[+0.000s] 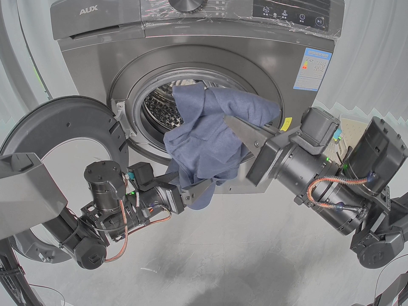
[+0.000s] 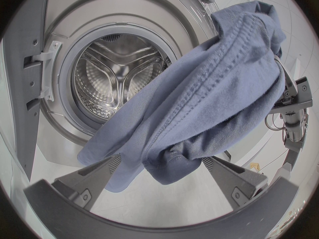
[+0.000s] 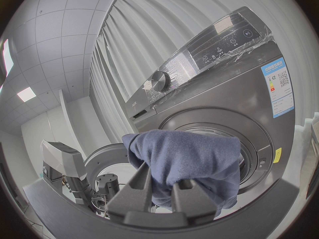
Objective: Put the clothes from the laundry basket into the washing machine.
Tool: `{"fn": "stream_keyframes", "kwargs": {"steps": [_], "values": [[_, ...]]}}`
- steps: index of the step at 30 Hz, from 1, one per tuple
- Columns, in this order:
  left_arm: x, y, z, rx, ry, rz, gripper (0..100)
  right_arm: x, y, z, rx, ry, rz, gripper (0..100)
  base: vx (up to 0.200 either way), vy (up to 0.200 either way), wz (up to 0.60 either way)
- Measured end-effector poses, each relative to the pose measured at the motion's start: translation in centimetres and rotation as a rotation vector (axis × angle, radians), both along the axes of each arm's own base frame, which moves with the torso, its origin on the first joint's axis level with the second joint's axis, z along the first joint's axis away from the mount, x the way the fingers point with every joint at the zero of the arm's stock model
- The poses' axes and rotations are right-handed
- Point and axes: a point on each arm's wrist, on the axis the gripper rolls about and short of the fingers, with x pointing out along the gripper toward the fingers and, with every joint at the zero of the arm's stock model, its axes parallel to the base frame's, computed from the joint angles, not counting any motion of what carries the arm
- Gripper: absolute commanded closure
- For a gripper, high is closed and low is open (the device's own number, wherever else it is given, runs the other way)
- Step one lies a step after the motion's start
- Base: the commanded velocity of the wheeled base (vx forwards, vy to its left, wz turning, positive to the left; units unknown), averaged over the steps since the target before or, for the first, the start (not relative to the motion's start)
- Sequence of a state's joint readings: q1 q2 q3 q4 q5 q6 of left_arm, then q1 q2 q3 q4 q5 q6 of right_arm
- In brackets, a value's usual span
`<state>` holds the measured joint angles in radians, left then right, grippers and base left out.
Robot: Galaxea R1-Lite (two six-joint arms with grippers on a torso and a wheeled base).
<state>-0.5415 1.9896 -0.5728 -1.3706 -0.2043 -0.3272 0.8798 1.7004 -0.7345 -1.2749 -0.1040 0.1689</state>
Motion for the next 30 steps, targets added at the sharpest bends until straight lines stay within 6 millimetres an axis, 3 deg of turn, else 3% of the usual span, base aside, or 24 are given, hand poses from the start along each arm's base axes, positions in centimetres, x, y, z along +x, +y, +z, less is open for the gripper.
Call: {"fn": "stream_keyframes", "kwargs": {"steps": [15,30], "values": [[-2.7,0.8,0.1,-0.019,-0.030,-0.037,0,0.3,-0.3,-0.2,-0.005,0.005,-0.018,100,0.000,0.000,0.00],[-1.1,-0.8,-0.5,-0.042,-0.032,-0.036,0,0.3,-0.2,0.0,0.002,-0.001,-0.013,100,0.000,0.000,0.00]]}}
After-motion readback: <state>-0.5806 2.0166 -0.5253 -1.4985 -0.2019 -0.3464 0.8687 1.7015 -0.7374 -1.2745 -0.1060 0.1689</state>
